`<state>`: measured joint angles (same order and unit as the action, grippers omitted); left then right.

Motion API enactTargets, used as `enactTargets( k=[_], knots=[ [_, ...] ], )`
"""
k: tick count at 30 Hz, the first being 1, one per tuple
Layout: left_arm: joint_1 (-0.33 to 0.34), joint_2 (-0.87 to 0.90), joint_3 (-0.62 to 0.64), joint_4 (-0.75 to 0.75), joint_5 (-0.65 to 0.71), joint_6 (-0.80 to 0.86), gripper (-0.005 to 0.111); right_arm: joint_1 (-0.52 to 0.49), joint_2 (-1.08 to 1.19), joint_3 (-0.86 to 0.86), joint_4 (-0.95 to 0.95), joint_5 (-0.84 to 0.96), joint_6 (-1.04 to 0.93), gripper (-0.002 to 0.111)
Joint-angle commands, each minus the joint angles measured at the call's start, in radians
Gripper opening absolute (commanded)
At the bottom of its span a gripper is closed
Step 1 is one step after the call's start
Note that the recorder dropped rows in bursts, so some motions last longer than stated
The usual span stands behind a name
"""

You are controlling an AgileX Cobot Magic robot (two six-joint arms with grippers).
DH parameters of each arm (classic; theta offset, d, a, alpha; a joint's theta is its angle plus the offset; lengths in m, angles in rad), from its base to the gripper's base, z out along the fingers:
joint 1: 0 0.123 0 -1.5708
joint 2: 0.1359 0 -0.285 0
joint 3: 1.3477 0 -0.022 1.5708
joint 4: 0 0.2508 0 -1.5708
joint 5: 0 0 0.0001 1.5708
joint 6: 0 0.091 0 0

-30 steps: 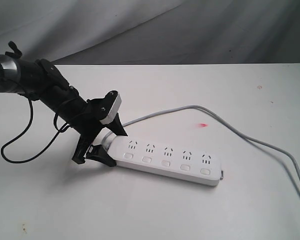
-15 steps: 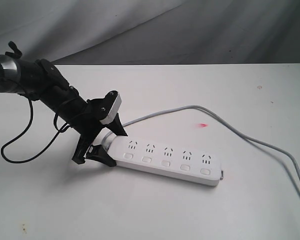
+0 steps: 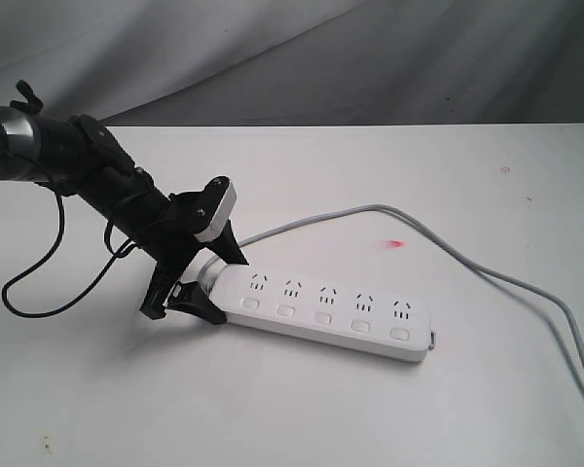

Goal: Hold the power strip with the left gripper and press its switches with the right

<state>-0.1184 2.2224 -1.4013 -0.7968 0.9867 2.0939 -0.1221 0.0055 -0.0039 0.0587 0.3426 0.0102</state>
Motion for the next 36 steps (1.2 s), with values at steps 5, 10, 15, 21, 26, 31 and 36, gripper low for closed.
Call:
enactTargets(
  k=[5,10,15,21,26,31,36],
  knots=[
    [-0.002,-0.003,-0.005,-0.007,0.005,-0.001,0.036,0.003,-0.005,0.004,-0.01,0.0,-0.001,0.0],
    [-0.002,-0.003,-0.005,-0.007,0.005,-0.001,0.036,0.003,-0.005,0.004,-0.01,0.0,-0.001,0.0],
    [-0.002,-0.003,-0.005,-0.007,0.005,-0.001,0.036,0.003,-0.005,0.004,-0.01,0.0,-0.001,0.0],
    [-0.002,-0.001,-0.005,-0.007,0.005,-0.001,0.036,0.003,-0.005,0.004,-0.01,0.0,-0.001,0.0],
    [-0.002,0.001,-0.005,0.025,0.005,-0.001,0.074,0.003,-0.005,0.004,-0.01,0.0,-0.001,0.0],
    [-0.002,0.001,-0.005,0.029,0.005,-0.001,0.098,0.003,-0.005,0.004,-0.01,0.0,-0.001,0.0],
    [-0.002,-0.072,-0.005,0.032,-0.008,-0.001,0.097,0.003,-0.005,0.004,-0.01,0.0,-0.001,0.0]
  ],
)
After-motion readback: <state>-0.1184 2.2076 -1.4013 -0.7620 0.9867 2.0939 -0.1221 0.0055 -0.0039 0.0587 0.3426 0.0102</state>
